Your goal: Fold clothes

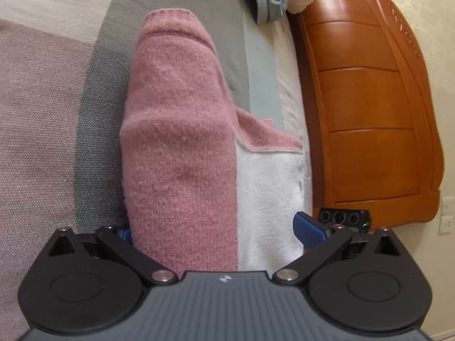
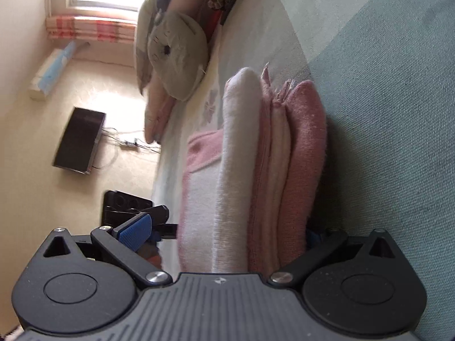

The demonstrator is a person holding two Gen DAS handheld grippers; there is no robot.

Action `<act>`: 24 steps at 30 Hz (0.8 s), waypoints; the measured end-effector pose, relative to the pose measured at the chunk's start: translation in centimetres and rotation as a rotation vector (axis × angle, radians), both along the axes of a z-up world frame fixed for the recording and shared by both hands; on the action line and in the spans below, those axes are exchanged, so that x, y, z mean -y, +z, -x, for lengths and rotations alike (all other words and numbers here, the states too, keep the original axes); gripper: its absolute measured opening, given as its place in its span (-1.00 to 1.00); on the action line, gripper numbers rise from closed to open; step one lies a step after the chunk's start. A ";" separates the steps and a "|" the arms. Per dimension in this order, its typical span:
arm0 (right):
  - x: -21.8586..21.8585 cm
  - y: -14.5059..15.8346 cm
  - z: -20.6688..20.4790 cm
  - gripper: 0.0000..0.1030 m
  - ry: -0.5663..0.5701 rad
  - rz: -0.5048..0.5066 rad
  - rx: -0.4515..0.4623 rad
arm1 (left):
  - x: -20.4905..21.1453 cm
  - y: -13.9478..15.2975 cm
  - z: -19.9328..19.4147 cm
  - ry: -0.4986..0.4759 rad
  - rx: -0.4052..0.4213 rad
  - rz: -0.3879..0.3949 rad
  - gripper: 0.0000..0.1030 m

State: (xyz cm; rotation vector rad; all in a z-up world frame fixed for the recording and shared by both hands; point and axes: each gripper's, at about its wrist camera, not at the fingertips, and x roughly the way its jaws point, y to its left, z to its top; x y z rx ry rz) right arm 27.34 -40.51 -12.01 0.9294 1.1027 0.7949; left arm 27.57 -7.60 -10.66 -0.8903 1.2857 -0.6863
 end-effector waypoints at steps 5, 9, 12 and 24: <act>-0.4 -0.1 0.0 1.00 0.014 0.018 -0.001 | 1.0 0.4 0.4 -0.013 0.012 -0.022 0.97; -0.7 -0.2 0.0 1.00 0.026 0.033 -0.003 | 2.0 -0.3 0.5 -0.012 -0.003 -0.036 0.98; -1.1 -0.3 -0.3 1.00 0.036 0.017 -0.005 | 2.7 0.0 0.3 -0.005 -0.022 -0.027 0.97; -0.1 0.5 0.1 1.00 0.030 -0.062 0.000 | 5.3 3.5 2.0 -0.017 0.020 0.027 0.97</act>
